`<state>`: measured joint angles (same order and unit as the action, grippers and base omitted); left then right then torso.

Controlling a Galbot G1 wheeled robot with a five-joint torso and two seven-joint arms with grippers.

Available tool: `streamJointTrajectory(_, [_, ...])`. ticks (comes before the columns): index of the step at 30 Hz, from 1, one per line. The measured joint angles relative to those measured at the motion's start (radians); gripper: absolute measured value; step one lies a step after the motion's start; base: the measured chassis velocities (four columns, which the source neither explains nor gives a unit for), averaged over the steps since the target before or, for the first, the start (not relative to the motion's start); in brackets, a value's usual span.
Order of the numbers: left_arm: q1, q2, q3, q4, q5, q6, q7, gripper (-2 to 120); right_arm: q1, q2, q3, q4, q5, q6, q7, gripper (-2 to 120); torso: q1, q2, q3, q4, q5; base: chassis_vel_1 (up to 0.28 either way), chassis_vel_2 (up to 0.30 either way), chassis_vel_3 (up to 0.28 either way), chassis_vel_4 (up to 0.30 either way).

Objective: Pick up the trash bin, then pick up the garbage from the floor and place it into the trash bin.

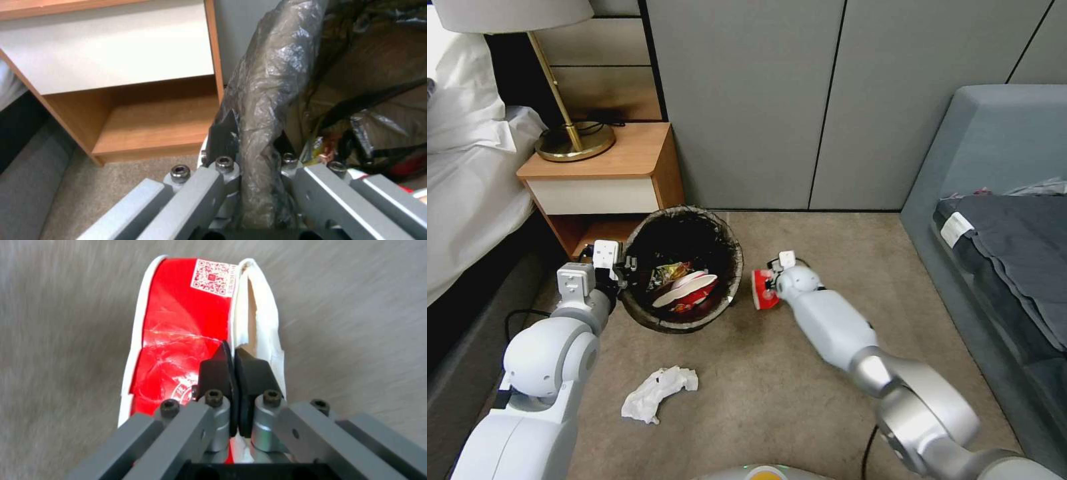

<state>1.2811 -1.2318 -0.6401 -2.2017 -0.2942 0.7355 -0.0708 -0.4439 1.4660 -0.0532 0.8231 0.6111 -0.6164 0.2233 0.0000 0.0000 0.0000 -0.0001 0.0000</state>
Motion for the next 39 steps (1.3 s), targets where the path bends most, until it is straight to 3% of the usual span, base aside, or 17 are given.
streamJointTrajectory(7, [-0.009,0.000,0.002,0.019,0.000,0.000,-0.002,0,-0.018,-0.138,-0.019,0.234,0.160,-0.090,0.084,0,0.000,0.000,0.000,0.0000,0.0001,0.000,0.000,0.000,0.000])
streamJointTrajectory(9, [-0.015,-0.001,0.007,0.033,0.001,0.000,-0.003,0,-0.046,-0.230,-0.001,0.370,0.234,-0.119,0.128,0,0.000,0.000,0.000,0.0006,0.0007,0.000,0.000,0.000,0.000])
streamJointTrajectory(10, [-0.019,-0.001,0.009,0.041,0.003,0.000,-0.003,0,-0.071,-0.323,0.018,0.456,0.264,-0.123,0.142,0,0.000,0.000,0.000,0.0006,0.0003,0.000,0.000,0.000,0.000])
streamJointTrajectory(11, [-0.019,-0.001,0.009,0.041,0.003,0.000,-0.003,0,-0.071,-0.323,0.018,0.456,0.264,-0.123,0.142,0,0.000,0.000,0.000,0.0006,0.0003,0.000,0.000,0.000,0.000])
streamJointTrajectory(13, [-0.027,-0.001,0.013,0.050,0.003,0.000,-0.006,0,-0.111,-0.456,0.052,0.568,0.319,-0.125,0.162,0,0.000,0.000,0.000,-0.0008,0.0003,0.000,0.000,0.000,0.000])
streamJointTrajectory(14, [-0.027,-0.001,0.013,0.050,0.003,0.000,-0.006,0,-0.111,-0.456,0.052,0.568,0.319,-0.125,0.162,0,0.000,0.000,0.000,-0.0008,0.0003,0.000,0.000,0.000,0.000])
streamJointTrajectory(17, [-0.033,-0.004,0.017,0.062,0.002,0.000,-0.002,0,-0.173,-0.578,0.129,0.731,0.396,-0.125,0.192,0,0.000,0.000,0.000,-0.0003,0.0008,0.000,0.000,0.000,0.000])
streamJointTrajectory(18, [-0.033,-0.004,0.017,0.062,0.002,0.000,-0.002,0,-0.173,-0.578,0.129,0.731,0.396,-0.125,0.192,0,0.000,0.000,0.000,-0.0003,0.0008,0.000,0.000,0.000,0.000])
streamJointTrajectory(22, [-0.034,-0.003,0.017,0.070,0.000,0.000,-0.003,0,-0.268,-0.697,0.282,0.986,0.512,-0.124,0.222,0,0.000,0.000,0.000,0.0002,0.0000,0.000,0.000,0.000,0.000])
streamJointTrajectory(23, [-0.034,-0.003,0.017,0.070,0.000,0.000,-0.003,0,-0.268,-0.697,0.282,0.986,0.512,-0.124,0.222,0,0.000,0.000,0.000,0.0002,0.0000,0.000,0.000,0.000,0.000])
streamJointTrajectory(26, [-0.033,-0.003,0.018,0.070,0.003,0.000,-0.001,0,-0.283,-0.780,0.376,1.138,0.660,-0.123,0.263,0,0.000,0.000,0.000,-0.0005,-0.0001,0.000,0.000,0.000,0.000])
streamJointTrajectory(32, [-0.036,-0.013,0.029,0.075,0.013,0.000,0.002,0,-0.143,-0.833,0.379,1.313,0.888,-0.121,0.351,0,0.000,0.000,0.000,0.0004,-0.0004,0.000,0.000,0.000,0.000])
streamJointTrajectory(39, [-0.036,-0.016,0.031,0.077,0.021,0.000,0.005,0,0.067,-0.765,0.240,1.387,1.079,-0.121,0.413,0,0.000,0.000,0.000,0.0002,-0.0001,0.000,0.000,0.000,0.000])
